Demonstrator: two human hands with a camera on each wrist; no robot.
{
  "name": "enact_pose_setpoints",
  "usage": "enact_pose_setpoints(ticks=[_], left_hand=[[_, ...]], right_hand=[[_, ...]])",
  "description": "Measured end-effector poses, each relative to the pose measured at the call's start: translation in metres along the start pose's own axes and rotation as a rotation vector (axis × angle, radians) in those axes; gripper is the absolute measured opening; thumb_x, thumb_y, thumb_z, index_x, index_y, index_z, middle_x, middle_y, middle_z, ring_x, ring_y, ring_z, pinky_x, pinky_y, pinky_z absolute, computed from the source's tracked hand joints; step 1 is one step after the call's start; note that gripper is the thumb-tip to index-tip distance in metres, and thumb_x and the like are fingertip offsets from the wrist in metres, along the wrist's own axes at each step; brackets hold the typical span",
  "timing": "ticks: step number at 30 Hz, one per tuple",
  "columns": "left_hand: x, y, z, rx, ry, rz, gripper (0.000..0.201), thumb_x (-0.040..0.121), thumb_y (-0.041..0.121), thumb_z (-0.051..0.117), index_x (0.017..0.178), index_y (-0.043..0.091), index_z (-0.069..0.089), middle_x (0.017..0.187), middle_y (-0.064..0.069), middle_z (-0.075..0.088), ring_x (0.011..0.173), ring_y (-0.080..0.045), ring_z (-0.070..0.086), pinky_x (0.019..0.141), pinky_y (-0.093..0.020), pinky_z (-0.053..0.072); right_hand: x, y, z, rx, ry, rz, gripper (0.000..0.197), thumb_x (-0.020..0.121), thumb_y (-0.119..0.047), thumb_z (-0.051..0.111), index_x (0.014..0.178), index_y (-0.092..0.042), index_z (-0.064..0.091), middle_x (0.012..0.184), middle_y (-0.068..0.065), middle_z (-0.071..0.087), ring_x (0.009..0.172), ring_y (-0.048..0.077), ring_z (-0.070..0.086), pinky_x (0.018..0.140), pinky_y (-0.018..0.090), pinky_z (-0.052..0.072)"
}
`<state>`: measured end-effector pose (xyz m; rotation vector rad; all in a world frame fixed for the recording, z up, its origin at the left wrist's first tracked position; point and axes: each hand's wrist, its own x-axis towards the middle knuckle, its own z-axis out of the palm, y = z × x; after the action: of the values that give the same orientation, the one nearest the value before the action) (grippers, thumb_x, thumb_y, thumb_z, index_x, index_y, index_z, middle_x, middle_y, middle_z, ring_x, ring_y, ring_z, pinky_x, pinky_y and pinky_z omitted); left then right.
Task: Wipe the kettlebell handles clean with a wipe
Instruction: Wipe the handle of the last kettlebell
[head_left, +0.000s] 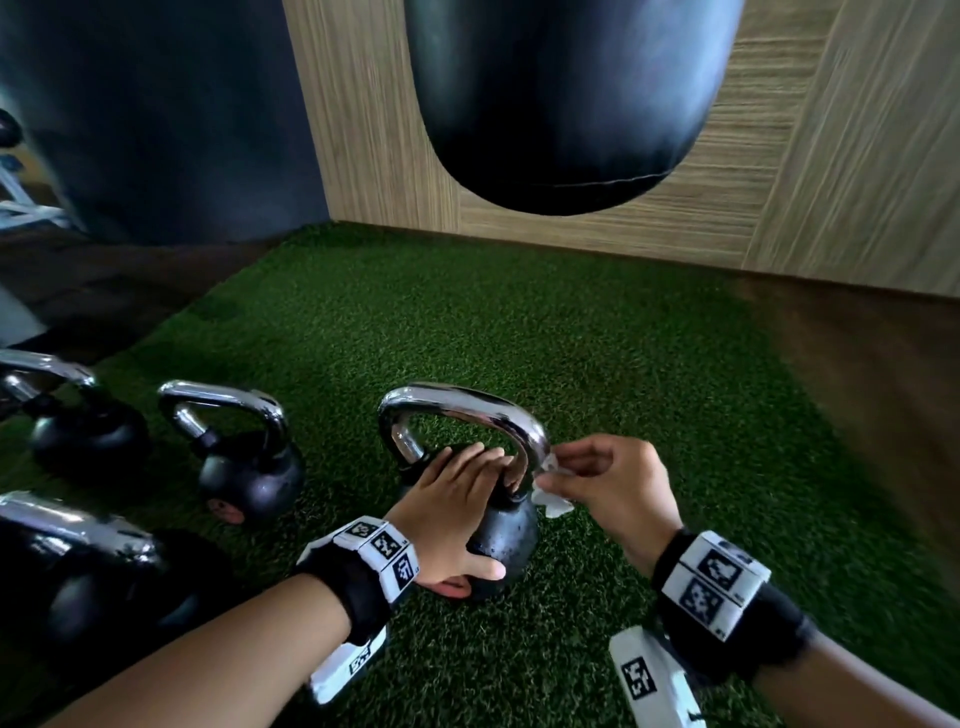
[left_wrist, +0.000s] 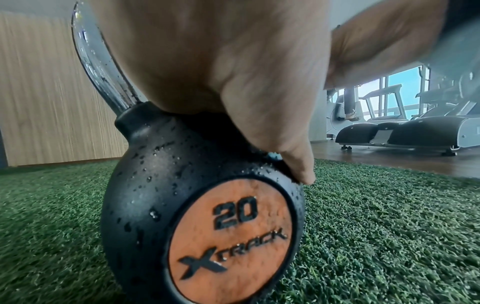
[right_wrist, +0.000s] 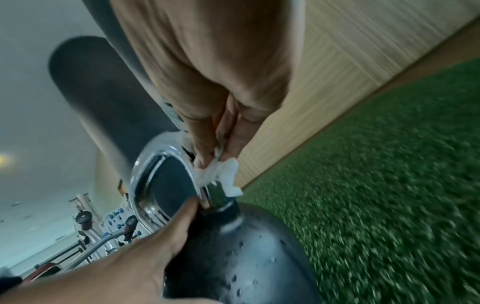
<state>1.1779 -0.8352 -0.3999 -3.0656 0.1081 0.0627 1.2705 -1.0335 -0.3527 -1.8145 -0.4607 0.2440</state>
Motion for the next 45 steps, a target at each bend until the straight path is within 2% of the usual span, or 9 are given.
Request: enact_pose_setpoints(ticks=[13, 15, 17, 20, 27, 32, 37, 40, 45], left_hand=[[0.0, -0.001, -0.03, -0.08, -0.197, 0.026, 0.119, 0.086, 0.065, 0.065, 0.161, 0.01, -0.01, 0.171, -0.005, -0.007, 0.158, -0.024, -0.011, 0.129, -0.045, -0.002], [-0.002, -0.006, -0.058, -0.185, -0.318, 0.004, 0.099, 0.09, 0.056, 0.065, 0.163, 0.018, 0.01, 0.171, -0.001, 0.006, 0.157, -0.019, 0.011, 0.128, -0.042, 0.016], [-0.007, -0.018, -0.09, -0.252, -0.307, -0.056, 0.051, 0.094, 0.049, 0.064, 0.141, 0.033, 0.057, 0.15, 0.003, 0.056, 0.129, -0.011, 0.057, 0.11, -0.036, 0.047], [-0.018, -0.032, -0.127, -0.57, -0.214, -0.207, 0.02, 0.097, 0.038, 0.064, 0.102, 0.026, 0.08, 0.097, 0.008, 0.08, 0.09, -0.01, 0.076, 0.09, -0.039, 0.061], [-0.039, -0.034, -0.152, -1.344, -0.075, -0.313, 0.05, 0.092, 0.051, 0.055, 0.119, 0.013, 0.073, 0.111, -0.011, 0.078, 0.102, -0.023, 0.076, 0.081, -0.031, 0.063], [-0.043, -0.029, -0.152, -1.639, 0.023, -0.204, 0.039, 0.083, 0.027, 0.065, 0.116, 0.008, 0.072, 0.111, -0.014, 0.077, 0.096, -0.025, 0.077, 0.077, -0.029, 0.063], [-0.038, -0.036, -0.151, -1.718, 0.201, -0.168, 0.036, 0.079, 0.009, 0.066, 0.114, 0.007, 0.073, 0.109, -0.008, 0.079, 0.097, -0.017, 0.077, 0.074, -0.022, 0.061], [-0.033, -0.045, -0.151, -1.662, 0.351, -0.201, 0.023, 0.086, 0.001, 0.068, 0.101, 0.014, 0.08, 0.109, -0.01, 0.079, 0.096, -0.019, 0.077, 0.074, -0.023, 0.061], [-0.027, -0.072, -0.138, -0.893, 0.746, -0.298, 0.018, 0.089, 0.021, 0.078, 0.106, 0.027, 0.081, 0.103, 0.009, 0.08, 0.091, -0.002, 0.075, 0.082, -0.019, 0.06]], right_hand=[[0.002, 0.025, 0.023, 0.115, -0.043, 0.183, 0.037, 0.056, -0.005, 0.095, 0.085, -0.009, 0.072, 0.08, 0.005, 0.077, 0.075, 0.019, 0.075, 0.068, 0.03, 0.062], [-0.007, 0.021, 0.014, 0.064, -0.212, 0.214, 0.033, 0.063, -0.007, 0.092, 0.089, -0.007, 0.072, 0.083, 0.007, 0.078, 0.074, 0.018, 0.074, 0.06, 0.024, 0.059], [-0.014, 0.011, 0.007, 0.017, -0.37, 0.2, 0.028, 0.067, -0.007, 0.089, 0.09, -0.005, 0.073, 0.084, 0.006, 0.078, 0.072, 0.015, 0.073, 0.061, 0.023, 0.058], [-0.021, -0.017, -0.004, 0.034, -0.417, 0.068, 0.025, 0.066, -0.014, 0.09, 0.087, -0.013, 0.076, 0.088, 0.004, 0.078, 0.082, 0.017, 0.074, 0.076, 0.032, 0.063], [-0.019, -0.08, -0.005, 0.09, -0.192, -0.337, 0.023, 0.065, -0.02, 0.093, 0.079, -0.021, 0.074, 0.08, -0.002, 0.077, 0.072, 0.013, 0.073, 0.066, 0.027, 0.06], [-0.011, -0.092, 0.012, -0.024, -0.001, -0.494, 0.024, 0.068, -0.024, 0.092, 0.072, -0.023, 0.069, 0.069, -0.008, 0.071, 0.058, 0.001, 0.062, 0.056, 0.021, 0.051], [-0.004, -0.1, 0.028, -0.126, 0.17, -0.603, 0.034, 0.07, -0.024, 0.089, 0.08, -0.021, 0.057, 0.07, -0.01, 0.057, 0.061, 0.003, 0.05, 0.057, 0.015, 0.038], [-0.002, -0.096, 0.026, -0.153, 0.114, -0.656, 0.056, 0.066, -0.05, 0.088, 0.106, -0.024, 0.057, 0.092, -0.008, 0.056, 0.081, 0.005, 0.054, 0.069, 0.021, 0.044], [-0.004, -0.033, 0.021, -0.018, 0.293, -0.379, 0.069, 0.073, -0.045, 0.078, 0.13, -0.035, 0.039, 0.121, -0.005, 0.049, 0.112, 0.017, 0.05, 0.093, 0.041, 0.048]])
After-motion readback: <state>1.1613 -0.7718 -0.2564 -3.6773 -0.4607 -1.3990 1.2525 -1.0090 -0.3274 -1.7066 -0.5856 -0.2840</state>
